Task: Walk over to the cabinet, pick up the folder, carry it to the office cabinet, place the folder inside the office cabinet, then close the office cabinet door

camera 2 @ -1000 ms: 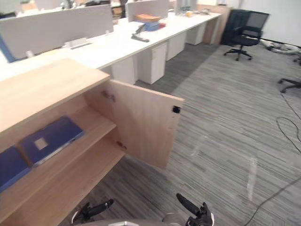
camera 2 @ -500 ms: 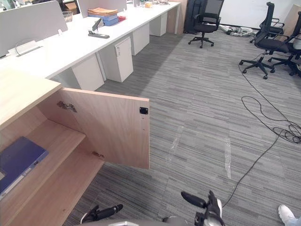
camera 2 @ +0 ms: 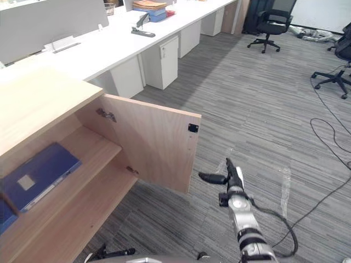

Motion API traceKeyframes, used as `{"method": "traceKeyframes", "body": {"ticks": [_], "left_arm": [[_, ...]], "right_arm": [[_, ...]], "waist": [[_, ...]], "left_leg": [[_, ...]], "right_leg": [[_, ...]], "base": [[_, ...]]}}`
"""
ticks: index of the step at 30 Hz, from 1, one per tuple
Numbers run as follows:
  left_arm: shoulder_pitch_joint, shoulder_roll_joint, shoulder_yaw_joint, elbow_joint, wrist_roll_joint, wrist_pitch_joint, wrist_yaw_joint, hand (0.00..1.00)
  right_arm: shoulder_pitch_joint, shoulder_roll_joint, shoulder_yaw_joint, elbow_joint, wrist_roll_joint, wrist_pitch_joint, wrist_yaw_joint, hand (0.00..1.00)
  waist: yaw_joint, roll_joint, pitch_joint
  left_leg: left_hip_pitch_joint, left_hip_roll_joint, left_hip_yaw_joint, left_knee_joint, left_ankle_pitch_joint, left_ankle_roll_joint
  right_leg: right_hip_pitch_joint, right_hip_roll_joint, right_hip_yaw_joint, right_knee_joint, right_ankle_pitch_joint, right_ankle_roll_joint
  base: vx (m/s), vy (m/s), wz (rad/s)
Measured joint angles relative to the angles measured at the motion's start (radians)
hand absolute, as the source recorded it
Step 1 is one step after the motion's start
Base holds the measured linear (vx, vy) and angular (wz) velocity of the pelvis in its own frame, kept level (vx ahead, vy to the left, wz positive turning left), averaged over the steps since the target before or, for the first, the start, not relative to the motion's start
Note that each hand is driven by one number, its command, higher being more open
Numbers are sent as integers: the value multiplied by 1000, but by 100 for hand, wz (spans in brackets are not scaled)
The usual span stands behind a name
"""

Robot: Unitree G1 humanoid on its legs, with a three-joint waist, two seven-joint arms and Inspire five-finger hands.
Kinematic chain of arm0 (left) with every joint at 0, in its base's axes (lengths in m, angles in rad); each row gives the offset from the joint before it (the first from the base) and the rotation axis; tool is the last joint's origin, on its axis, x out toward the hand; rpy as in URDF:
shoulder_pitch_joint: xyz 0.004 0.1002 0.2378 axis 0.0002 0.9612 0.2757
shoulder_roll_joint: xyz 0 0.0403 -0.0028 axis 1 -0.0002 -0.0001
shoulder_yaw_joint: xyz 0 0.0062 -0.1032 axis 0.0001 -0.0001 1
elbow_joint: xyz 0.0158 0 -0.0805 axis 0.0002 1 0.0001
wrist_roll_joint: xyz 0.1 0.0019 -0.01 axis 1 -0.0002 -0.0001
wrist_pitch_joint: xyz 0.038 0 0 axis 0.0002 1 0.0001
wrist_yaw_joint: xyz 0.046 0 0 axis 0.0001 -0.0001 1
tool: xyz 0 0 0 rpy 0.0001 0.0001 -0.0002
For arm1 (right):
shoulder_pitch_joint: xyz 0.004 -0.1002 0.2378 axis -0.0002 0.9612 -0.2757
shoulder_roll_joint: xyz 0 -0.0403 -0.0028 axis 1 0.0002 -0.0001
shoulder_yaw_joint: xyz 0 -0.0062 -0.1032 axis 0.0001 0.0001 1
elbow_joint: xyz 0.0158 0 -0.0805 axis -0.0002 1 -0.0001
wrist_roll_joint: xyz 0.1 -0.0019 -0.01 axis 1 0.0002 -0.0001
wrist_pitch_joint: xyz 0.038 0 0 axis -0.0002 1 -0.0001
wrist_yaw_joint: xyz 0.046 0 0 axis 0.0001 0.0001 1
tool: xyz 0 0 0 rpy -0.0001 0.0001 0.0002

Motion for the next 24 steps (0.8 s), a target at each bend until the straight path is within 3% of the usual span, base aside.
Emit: {"method": "traceKeyframes", "body": {"ticks": [10,18,24], "left_arm": [[19,-5,12,-11,-35,-12,0,100],[10,-4,19,-11,-27,-13,0,100],[5,5,19,-11,-8,-15,-1,100]], "right_arm": [[-245,-35,2,291,15,3,-18,100],[-340,-67,235,314,3,3,44,100],[-384,-96,318,359,2,8,56,100]], "waist": [[40,13,44],[48,18,51],[50,9,58]], "left_leg": [[-30,-11,-78,-14,14,0],[-35,-7,-105,-15,15,-2],[-37,-7,-111,-23,15,-2]], "right_leg": [[41,2,-34,-93,64,0],[70,16,-56,-148,93,-2],[81,22,-62,-168,99,-2]], "base": [[-97,25,17],[3,11,6],[-9,17,3]]}}
